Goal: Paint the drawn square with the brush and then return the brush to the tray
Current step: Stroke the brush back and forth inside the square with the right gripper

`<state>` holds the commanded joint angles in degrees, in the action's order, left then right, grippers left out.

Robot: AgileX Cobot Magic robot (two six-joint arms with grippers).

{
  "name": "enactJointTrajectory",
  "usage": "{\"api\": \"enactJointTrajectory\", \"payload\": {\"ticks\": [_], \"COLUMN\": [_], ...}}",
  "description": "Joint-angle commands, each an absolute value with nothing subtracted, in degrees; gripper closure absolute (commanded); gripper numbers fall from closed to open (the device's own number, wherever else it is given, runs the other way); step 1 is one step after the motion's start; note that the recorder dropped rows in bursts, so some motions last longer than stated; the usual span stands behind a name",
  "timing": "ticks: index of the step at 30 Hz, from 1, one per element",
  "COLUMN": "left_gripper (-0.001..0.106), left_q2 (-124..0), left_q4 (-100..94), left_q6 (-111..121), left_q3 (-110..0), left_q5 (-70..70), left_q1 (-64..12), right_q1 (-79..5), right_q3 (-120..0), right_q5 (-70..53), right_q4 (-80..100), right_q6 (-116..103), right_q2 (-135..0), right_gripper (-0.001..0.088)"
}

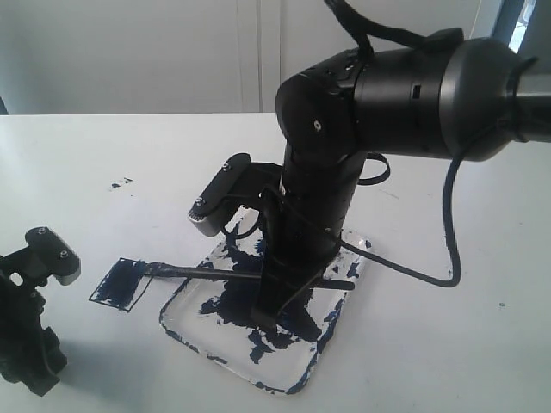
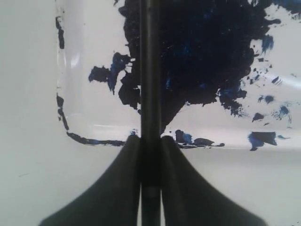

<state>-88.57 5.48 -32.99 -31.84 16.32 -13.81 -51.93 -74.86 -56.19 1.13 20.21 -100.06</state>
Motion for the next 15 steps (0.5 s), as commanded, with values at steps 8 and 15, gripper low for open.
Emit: {"api": "enactJointTrajectory", "payload": {"ticks": [8,15], "left_gripper": [0.052,0.052], "left_q2": [-88.6,-88.6], "left_q4": [5.5,5.5], "left_q6": [-33.0,-33.0], "left_q3": [-31.8,-31.8], "left_q5": [16.3,16.3], "left_q1": [-13.8,-13.8], "right_q1": [-51.9,-51.9], "right_q3": [-74.9,-74.9], "right_q5": [-56.6,-57.7], "right_q4": [2.7,3.5], "right_q6": [18.7,17.7], "right_q2": [-100.2,-100.2], "right_gripper": [0.0868,0.0868]}}
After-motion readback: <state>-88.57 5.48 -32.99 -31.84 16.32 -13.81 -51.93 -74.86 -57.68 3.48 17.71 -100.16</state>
